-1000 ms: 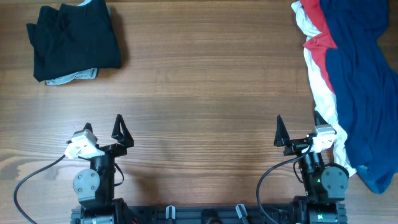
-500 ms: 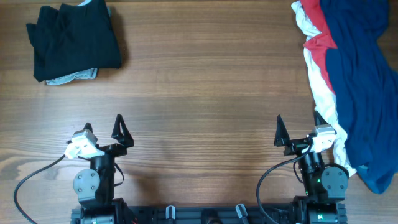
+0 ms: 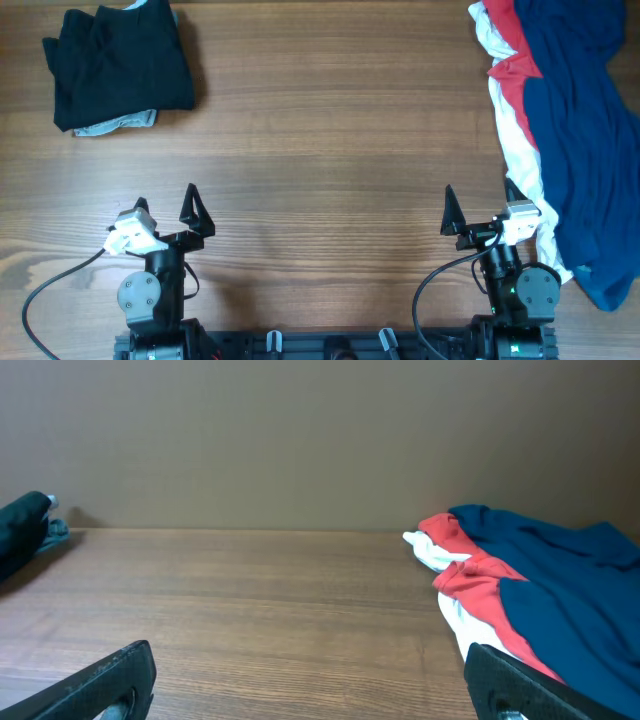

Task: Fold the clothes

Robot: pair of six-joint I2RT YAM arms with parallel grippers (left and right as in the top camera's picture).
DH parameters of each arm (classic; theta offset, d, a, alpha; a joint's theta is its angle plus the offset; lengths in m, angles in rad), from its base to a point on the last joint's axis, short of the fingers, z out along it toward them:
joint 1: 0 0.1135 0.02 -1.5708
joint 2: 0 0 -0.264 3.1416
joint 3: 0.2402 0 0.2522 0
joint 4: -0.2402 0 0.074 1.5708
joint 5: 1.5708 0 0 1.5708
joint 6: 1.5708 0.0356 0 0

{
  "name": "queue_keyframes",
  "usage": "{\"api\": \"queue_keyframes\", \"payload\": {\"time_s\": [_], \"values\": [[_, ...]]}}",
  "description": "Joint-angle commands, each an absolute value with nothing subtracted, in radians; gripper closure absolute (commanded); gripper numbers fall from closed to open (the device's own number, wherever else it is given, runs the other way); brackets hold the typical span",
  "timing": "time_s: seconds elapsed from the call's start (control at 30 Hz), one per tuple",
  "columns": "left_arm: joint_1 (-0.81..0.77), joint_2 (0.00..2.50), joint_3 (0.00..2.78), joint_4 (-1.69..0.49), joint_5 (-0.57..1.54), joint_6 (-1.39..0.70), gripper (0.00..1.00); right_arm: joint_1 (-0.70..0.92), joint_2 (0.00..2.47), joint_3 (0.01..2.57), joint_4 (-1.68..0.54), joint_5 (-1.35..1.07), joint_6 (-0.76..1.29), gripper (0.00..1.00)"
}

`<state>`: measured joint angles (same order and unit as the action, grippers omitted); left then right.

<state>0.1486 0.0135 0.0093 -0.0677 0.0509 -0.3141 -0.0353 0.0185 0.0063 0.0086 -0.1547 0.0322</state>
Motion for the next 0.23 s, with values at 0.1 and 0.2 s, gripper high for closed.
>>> {"api": "queue_keyframes", "payload": {"time_s": [0.1, 0.2], "values": [[0.148, 0.005, 0.006, -0.075, 0.047, -0.323, 0.00, -0.031, 0.014, 0.005, 0.013, -0.146, 0.028, 0.00], [0.148, 0.005, 0.006, -0.075, 0.047, -0.323, 0.00, -0.031, 0.014, 0.005, 0.013, -0.146, 0.027, 0.01]]}}
